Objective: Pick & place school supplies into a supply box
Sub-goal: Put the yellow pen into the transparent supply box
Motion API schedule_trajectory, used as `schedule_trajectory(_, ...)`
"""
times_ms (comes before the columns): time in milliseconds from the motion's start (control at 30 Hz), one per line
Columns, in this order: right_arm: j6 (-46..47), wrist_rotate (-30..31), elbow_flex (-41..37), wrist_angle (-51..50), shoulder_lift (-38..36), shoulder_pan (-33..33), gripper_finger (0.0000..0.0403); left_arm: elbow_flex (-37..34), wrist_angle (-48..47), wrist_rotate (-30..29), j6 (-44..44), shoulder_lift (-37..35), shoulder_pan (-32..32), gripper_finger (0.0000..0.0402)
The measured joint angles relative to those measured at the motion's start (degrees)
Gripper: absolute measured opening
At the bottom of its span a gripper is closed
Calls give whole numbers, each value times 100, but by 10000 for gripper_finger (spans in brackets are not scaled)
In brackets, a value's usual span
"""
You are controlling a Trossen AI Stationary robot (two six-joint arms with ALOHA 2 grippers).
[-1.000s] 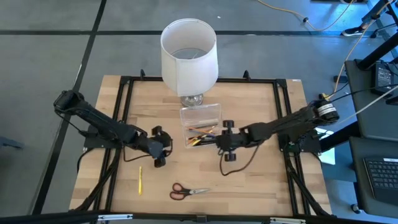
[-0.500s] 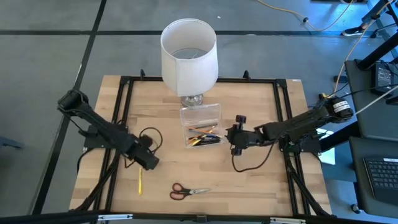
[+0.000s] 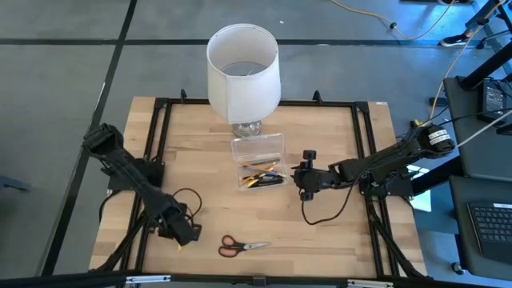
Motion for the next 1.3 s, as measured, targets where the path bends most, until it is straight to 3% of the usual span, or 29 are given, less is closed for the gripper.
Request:
schedule_trajectory(367,2,-6,0,146,0,0,133,1,486,-72,146,714,-124,143)
schedule_trajectory(567,11,-13,0,162,0,0,133,26,552,162,100,969,-108,143)
schedule_trajectory(967,-33,-15,0,162,0,0,133,15,477,187,796,1004,-77,142)
schedule_trajectory(1300,-43,-13,0,158,2,0,133,11,500,108,1003,1012,-77,78)
